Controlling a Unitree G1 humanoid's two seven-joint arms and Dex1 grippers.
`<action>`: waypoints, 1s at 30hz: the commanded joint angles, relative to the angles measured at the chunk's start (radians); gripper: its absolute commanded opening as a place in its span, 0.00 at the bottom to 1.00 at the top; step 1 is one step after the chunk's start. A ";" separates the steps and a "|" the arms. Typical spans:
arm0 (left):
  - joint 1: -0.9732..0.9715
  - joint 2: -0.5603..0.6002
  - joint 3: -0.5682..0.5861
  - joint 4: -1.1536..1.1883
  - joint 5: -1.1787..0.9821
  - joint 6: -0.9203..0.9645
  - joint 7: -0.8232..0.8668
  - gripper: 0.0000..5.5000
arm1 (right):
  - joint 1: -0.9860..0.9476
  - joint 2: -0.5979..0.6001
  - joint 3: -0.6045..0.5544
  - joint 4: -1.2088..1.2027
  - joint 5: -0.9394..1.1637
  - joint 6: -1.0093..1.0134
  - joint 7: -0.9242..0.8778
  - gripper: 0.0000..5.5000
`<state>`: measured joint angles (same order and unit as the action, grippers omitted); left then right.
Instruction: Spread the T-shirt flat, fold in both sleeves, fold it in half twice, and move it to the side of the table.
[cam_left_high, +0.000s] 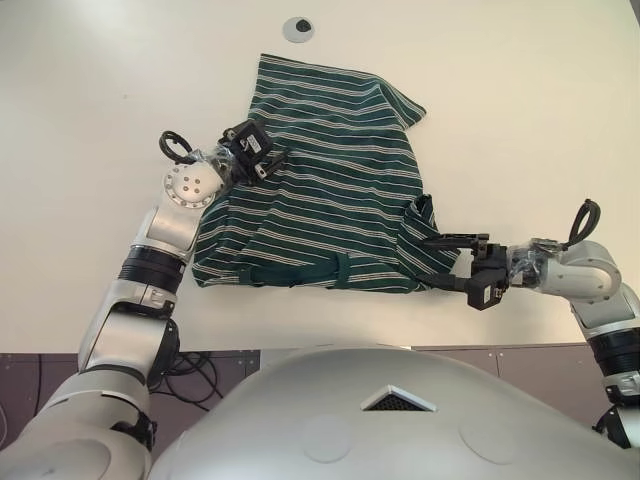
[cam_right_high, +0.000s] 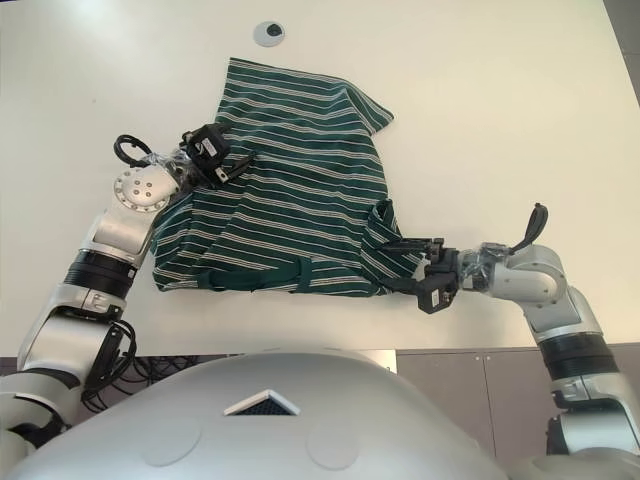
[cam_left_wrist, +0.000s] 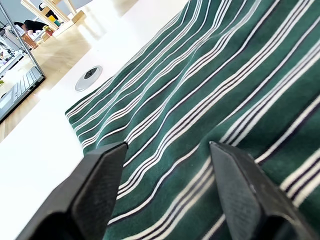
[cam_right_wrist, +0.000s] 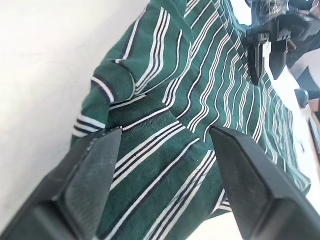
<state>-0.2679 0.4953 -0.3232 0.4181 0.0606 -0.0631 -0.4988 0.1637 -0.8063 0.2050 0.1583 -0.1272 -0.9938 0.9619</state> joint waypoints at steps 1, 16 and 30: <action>0.094 0.006 -0.018 0.090 0.058 0.066 -0.007 0.54 | 0.014 0.000 0.047 -0.034 -0.022 -0.011 -0.033 0.59; 0.076 -0.021 0.032 0.127 0.040 0.073 -0.019 0.54 | 0.056 0.001 0.270 -0.277 0.135 0.030 -0.068 0.59; 0.184 0.005 0.152 -0.295 -0.141 -0.077 -0.129 0.54 | 0.030 -0.013 0.179 -0.344 0.544 0.452 -0.073 0.59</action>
<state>-0.0910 0.4736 -0.2121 0.2155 -0.0486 -0.1375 -0.6106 0.2028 -0.8329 0.4079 -0.1785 0.4047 -0.6132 0.9005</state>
